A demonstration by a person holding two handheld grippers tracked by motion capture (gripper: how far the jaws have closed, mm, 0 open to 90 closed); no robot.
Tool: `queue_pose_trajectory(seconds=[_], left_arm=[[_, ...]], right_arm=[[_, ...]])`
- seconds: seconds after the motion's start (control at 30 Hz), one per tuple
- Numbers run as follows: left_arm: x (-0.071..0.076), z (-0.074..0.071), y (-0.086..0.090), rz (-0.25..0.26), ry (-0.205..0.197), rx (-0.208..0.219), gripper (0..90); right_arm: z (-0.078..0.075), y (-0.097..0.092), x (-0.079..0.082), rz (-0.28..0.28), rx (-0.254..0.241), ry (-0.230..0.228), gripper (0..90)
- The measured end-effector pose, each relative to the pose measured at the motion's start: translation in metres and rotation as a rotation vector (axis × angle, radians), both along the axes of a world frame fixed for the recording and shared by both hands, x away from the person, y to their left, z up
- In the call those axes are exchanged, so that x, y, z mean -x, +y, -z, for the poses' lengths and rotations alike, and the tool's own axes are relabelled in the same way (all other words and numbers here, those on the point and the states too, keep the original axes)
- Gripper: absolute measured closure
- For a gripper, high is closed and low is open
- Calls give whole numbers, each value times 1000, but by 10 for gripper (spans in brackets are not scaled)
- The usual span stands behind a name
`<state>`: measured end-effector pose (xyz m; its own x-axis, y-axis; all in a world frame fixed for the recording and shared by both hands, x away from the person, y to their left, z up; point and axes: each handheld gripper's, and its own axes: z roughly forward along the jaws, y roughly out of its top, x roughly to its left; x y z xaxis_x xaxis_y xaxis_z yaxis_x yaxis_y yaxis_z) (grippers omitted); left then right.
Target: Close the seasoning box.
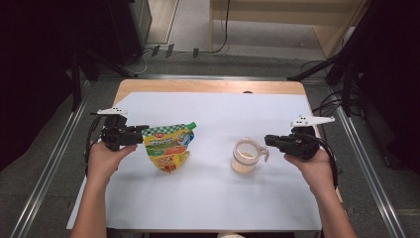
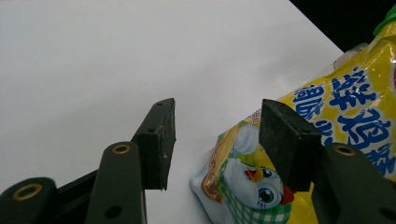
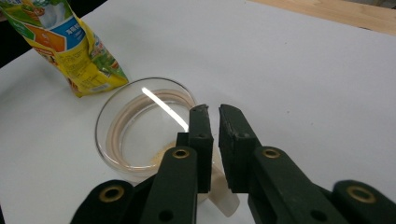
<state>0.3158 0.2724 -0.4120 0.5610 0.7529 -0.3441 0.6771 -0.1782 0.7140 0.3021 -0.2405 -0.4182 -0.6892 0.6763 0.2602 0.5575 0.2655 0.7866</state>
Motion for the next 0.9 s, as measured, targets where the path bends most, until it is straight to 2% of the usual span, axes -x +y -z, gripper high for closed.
queue_pose_trajectory(seconds=[0.3,0.5,0.57,0.63,0.9], left_arm=[[0,1,-1,1,2,-4,467],[0,1,0,0,1,-3,465],[0,2,0,-3,2,-2,464],[0,2,0,-5,3,-2,463],[-1,4,-1,-3,12,-5,460]], right_arm=[[9,-12,-6,37,8,13,740],[18,-17,-11,52,3,17,608],[23,-19,-12,64,-9,32,579],[28,-21,-13,71,-17,27,548],[50,-27,-19,108,8,35,462]])
